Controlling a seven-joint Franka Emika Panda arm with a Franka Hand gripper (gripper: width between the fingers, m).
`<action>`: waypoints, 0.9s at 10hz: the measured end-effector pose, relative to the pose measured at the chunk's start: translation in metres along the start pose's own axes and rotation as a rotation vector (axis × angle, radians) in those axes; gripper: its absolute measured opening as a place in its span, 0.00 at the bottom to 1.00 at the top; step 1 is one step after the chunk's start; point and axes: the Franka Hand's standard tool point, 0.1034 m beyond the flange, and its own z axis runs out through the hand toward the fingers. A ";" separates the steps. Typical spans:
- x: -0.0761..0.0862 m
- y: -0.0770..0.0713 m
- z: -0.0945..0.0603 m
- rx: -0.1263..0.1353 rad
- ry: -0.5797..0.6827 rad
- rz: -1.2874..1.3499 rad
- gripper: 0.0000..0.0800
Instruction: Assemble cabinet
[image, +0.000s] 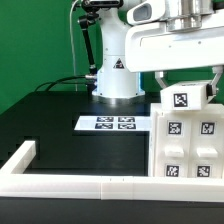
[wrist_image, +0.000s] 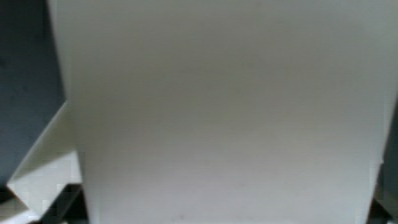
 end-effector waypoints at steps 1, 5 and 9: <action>0.000 0.000 0.000 0.008 -0.004 0.108 0.68; 0.000 -0.001 0.000 0.014 -0.006 0.362 0.68; 0.000 -0.001 0.000 0.027 -0.009 0.666 0.68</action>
Offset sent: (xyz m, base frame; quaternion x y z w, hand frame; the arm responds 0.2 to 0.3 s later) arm 0.0000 0.0000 0.0000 0.0000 0.0000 0.1938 0.9810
